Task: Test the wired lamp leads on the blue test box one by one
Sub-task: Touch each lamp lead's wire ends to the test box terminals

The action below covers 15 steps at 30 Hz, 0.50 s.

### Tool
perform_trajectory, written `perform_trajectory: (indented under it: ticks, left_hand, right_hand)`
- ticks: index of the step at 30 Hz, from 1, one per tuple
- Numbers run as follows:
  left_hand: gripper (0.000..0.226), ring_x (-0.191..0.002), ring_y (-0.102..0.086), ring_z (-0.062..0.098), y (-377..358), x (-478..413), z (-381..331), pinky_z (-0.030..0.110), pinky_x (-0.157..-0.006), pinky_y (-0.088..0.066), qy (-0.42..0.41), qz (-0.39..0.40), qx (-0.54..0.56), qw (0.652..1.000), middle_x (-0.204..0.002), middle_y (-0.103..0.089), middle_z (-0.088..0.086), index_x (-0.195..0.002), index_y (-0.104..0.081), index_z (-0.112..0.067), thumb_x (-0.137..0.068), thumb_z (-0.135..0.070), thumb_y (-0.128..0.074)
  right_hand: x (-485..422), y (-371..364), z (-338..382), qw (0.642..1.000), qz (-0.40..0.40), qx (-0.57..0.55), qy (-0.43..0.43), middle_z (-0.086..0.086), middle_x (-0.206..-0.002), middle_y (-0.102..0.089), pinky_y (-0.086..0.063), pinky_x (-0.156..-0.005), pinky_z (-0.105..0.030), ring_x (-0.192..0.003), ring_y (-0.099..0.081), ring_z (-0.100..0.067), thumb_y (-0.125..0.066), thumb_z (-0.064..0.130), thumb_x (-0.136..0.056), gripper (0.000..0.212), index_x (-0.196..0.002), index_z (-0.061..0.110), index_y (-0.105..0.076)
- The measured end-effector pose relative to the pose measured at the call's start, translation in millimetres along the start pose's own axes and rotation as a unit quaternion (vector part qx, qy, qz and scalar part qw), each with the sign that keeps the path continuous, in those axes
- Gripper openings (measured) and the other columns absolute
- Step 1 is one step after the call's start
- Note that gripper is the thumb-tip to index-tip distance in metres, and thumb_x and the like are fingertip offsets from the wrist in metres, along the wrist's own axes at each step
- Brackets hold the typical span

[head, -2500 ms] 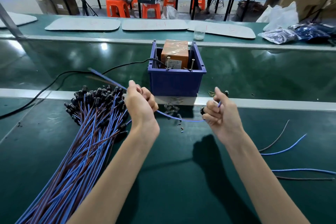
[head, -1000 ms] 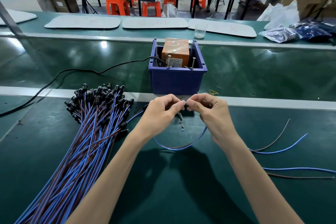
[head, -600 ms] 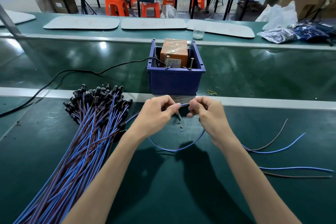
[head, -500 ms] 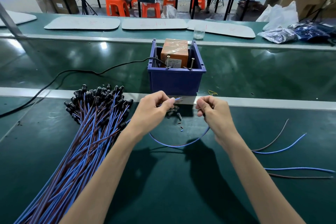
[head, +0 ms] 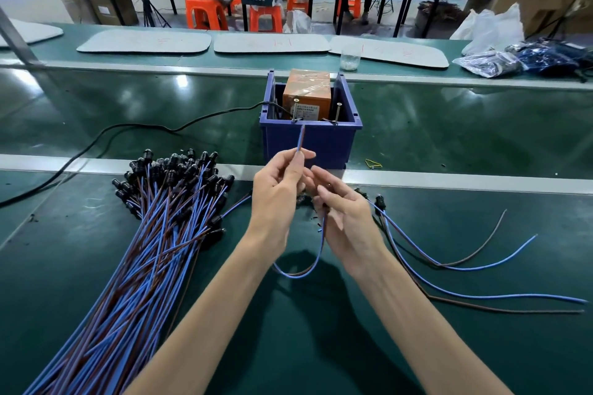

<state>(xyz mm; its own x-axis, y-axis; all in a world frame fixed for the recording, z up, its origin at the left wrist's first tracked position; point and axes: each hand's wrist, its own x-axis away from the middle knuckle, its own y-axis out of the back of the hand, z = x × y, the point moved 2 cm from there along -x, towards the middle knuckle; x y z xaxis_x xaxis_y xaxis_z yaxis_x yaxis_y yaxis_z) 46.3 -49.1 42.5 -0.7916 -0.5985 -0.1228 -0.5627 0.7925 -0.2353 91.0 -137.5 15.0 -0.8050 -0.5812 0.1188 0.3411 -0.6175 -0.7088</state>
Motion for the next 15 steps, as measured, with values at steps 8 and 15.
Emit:
perform_trajectory:
  ticks: [8,15]
  left_hand:
    - [0.018,-0.041,-0.033,0.001,6.8,-5.0,9.2,0.012,-0.038,-0.027,0.116,-0.084,0.149,0.978,-0.062,-0.044,-0.008,-0.091,-0.066,-0.01,-0.099,-0.013,-0.051]
    - [0.026,-0.038,-0.032,0.001,6.6,-6.0,10.0,0.012,-0.036,-0.025,0.142,-0.155,0.278,0.937,-0.065,-0.041,-0.004,-0.079,-0.056,-0.009,-0.101,-0.017,-0.046]
  right_hand:
    - [-4.5,10.8,13.6,0.989,-0.131,0.047,-0.058,-0.01,-0.1,-0.071,-0.039,-0.043,-0.008,-0.054,-0.046,-0.003,-0.055,0.012,-0.095,0.014,-0.097,0.0,-0.062]
    - [-5.8,15.9,29.4,0.986,-0.105,0.113,-0.069,0.001,-0.052,-0.057,-0.026,-0.031,-0.014,-0.032,-0.035,-0.003,-0.037,0.04,-0.102,0.033,-0.113,0.012,-0.053]
